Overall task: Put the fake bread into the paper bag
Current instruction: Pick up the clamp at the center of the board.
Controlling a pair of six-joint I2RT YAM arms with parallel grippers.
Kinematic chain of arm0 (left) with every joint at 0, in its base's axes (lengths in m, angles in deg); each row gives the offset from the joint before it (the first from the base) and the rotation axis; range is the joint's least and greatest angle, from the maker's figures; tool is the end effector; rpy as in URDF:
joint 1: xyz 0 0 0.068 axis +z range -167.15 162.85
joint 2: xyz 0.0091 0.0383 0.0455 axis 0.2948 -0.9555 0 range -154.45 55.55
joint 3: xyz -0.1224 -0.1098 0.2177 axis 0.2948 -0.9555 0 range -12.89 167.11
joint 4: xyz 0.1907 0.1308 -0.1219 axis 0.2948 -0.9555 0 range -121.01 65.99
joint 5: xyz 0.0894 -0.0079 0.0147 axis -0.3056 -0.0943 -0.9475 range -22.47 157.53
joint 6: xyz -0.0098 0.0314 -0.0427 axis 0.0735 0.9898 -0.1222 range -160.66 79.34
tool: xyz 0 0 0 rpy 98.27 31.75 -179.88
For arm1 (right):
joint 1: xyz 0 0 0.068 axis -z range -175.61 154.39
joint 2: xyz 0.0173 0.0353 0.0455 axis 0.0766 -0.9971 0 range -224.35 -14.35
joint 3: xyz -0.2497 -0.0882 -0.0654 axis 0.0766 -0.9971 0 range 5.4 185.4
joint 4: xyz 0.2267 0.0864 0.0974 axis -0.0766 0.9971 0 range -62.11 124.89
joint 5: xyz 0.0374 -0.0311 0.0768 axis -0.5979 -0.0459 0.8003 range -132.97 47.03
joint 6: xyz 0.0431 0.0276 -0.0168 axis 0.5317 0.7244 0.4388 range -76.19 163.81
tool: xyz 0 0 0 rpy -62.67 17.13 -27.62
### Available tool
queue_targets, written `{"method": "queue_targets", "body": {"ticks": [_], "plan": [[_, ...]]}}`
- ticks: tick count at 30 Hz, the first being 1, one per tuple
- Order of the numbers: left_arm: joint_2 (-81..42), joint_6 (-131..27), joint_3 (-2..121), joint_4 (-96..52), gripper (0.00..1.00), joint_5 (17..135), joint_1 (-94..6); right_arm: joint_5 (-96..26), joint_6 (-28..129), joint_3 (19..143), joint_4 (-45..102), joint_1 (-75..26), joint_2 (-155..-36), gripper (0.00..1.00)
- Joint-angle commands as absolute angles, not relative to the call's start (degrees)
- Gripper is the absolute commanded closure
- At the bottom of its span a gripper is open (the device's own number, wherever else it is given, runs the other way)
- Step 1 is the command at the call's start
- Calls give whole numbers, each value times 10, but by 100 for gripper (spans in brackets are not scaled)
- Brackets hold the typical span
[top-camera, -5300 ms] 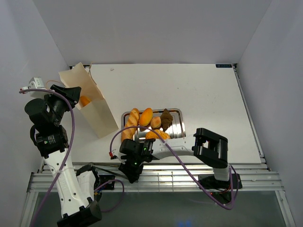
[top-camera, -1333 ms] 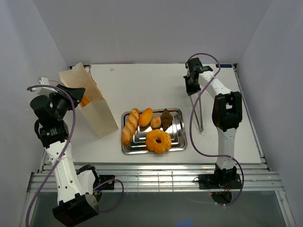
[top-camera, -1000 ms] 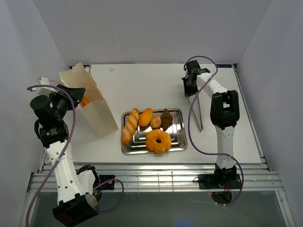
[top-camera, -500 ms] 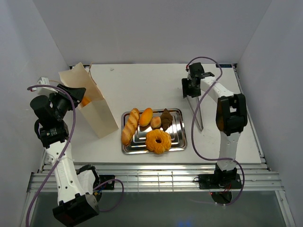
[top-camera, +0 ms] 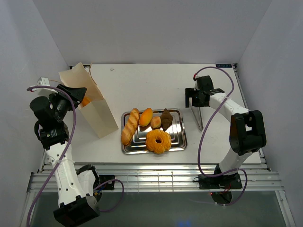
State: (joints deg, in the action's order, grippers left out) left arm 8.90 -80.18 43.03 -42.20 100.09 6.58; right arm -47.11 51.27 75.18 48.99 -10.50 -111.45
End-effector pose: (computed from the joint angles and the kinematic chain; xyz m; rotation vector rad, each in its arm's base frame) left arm 0.1667 0.0523 0.3880 -0.5295 1.6691 -0.6912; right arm 0.3587 0.0927 0.2345 -0.1235 2.4117 0.0920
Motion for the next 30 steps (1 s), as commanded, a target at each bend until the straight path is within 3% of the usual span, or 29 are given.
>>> {"method": "queue_targets", "body": {"ticks": [1,17,22,30], "plan": [[97,-808,426,-411,42,1015,64,-475,522,703,432,-101,-1088,10],[98,-807,423,-408,42,1012,64,-503,516,663,390,-101,-1123,10],[95,-803,428,-411,42,1010,64,-503,523,669,366,-101,-1144,0],[94,-797,427,-415,42,1005,64,-511,531,657,346,-101,-1152,23]]}}
